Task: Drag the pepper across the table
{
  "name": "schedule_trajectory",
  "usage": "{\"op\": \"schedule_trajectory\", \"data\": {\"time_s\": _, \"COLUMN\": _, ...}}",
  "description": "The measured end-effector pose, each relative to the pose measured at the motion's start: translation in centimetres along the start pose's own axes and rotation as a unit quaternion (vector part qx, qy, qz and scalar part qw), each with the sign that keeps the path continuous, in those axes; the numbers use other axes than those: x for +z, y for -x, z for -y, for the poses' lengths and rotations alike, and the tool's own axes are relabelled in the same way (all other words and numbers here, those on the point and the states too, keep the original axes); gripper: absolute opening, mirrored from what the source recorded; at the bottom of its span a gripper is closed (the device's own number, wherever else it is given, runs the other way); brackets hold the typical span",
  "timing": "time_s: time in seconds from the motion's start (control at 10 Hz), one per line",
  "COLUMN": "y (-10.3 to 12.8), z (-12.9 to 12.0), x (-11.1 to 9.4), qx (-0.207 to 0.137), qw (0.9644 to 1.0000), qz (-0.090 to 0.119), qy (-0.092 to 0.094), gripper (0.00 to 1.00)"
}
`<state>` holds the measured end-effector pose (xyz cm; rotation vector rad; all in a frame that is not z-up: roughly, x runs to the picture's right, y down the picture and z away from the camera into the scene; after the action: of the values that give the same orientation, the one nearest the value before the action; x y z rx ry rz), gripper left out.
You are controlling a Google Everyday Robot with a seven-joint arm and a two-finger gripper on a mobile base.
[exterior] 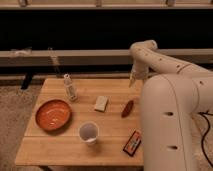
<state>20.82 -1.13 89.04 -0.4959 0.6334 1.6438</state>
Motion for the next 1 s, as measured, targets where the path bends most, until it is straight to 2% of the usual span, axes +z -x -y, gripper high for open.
{"op": "schedule_trajectory", "data": {"time_s": 0.3, "y": 0.3, "z": -0.2, "x": 2.9, "qx": -0.004, "qw": 0.9986, "qz": -0.043, "qy": 0.031, "gripper": 0.65}}
{"op": "schedule_trajectory", "data": {"time_s": 0.5, "y": 0.2, "z": -1.0, "x": 3.9, "qx": -0.005, "qw": 0.9976, "qz": -0.058, "qy": 0.039, "gripper": 0.65}}
{"op": "schedule_trajectory", "data": {"time_s": 0.7, "y": -0.3, "z": -0.6, "x": 5.9, "qx": 0.016, "qw": 0.9965, "qz": -0.076, "qy": 0.030, "gripper": 0.65}}
{"op": "schedule_trajectory", "data": {"time_s": 1.0, "y": -1.0, "z": 0.8, "x": 7.7, "qx": 0.048, "qw": 0.9942, "qz": -0.095, "qy": 0.016, "gripper": 0.65}}
